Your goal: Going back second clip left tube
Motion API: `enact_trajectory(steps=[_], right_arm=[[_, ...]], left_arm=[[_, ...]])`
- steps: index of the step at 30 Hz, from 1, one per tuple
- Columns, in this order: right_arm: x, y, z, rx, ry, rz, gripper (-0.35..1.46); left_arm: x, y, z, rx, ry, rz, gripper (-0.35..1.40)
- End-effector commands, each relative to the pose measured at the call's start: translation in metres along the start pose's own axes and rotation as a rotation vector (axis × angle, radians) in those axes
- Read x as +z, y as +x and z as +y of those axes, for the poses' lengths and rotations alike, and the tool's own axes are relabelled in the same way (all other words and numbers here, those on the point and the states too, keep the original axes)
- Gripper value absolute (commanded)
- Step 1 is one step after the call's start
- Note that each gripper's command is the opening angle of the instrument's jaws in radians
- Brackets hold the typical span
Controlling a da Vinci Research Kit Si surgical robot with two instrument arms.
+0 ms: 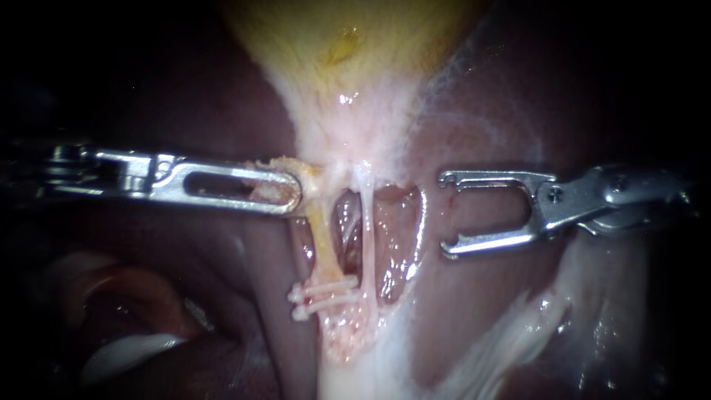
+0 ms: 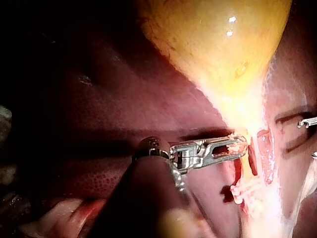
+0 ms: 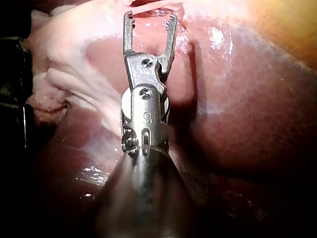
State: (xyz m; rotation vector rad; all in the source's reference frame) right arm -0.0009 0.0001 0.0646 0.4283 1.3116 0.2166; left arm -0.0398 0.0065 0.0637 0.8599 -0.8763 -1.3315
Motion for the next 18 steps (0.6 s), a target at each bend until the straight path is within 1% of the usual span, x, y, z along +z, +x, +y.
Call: enact_trajectory(steps=[1, 4, 10, 15, 18], right_arm=[[0.0001, -0.0001, -0.0001, 0.0, 0.001, 0.0, 0.5], [0.0, 0.0, -0.0002, 0.0, 0.001, 0.0, 0.5], [0.0, 0.0, -0.0003, 0.0, 0.001, 0.0, 0.5], [0.0, 0.0001, -0.0004, 0.0, -0.001, -0.001, 0.5], [0.0, 0.0001, -0.0004, 0.0, -0.001, -0.001, 0.5]], left_arm=[[0.0002, 0.0, 0.0001, 0.001, -0.002, -0.002, -0.35], [0.0014, -0.0001, 0.0009, 0.003, -0.005, -0.01, -0.35], [0.0035, -0.0001, 0.0023, 0.01, -0.01, -0.005, -0.35], [0.004, -0.0003, 0.0031, 0.013, -0.012, 0.001, -0.35], [0.0041, -0.0004, 0.0033, 0.013, -0.012, 0.001, -0.35]])
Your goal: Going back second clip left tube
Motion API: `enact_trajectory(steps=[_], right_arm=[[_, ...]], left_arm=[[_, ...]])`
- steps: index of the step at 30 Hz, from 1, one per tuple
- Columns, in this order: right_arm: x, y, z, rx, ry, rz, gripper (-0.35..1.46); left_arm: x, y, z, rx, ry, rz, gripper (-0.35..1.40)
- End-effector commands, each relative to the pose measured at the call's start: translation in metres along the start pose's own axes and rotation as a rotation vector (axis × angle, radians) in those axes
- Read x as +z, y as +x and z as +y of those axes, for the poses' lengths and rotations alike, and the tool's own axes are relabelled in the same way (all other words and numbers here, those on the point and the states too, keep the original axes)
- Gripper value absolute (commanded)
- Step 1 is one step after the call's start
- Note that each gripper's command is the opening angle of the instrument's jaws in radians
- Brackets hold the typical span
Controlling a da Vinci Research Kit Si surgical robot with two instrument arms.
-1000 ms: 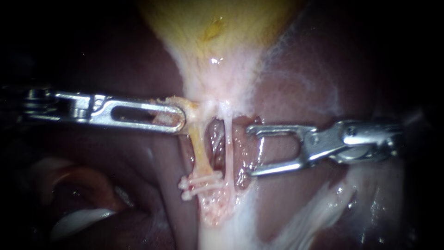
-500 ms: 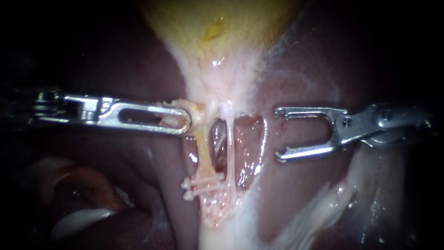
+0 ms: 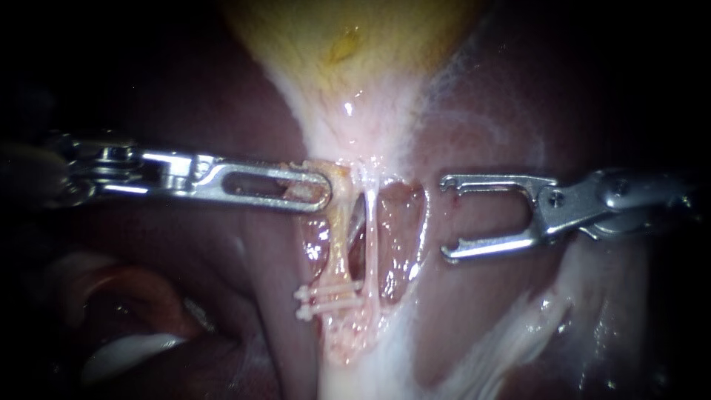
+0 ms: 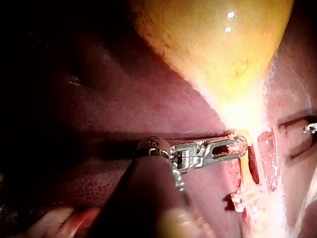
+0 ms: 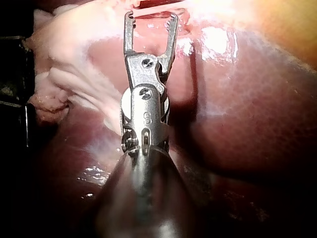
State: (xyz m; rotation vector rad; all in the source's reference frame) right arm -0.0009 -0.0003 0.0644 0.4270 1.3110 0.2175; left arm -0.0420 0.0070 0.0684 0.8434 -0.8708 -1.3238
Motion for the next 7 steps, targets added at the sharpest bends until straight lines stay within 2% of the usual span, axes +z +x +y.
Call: enact_trajectory(steps=[1, 7], right_arm=[[0.0, 0.0001, 0.0, 0.0, 0.0, 0.0, 0.5], [0.0, 0.0001, 0.0, 0.0, 0.0, 0.0, 0.5]], left_arm=[[0.0, 0.0, 0.0, 0.0, 0.0, 0.001, -0.35], [0.0, 0.0001, 0.0, 0.0, -0.002, 0.002, -0.35]])
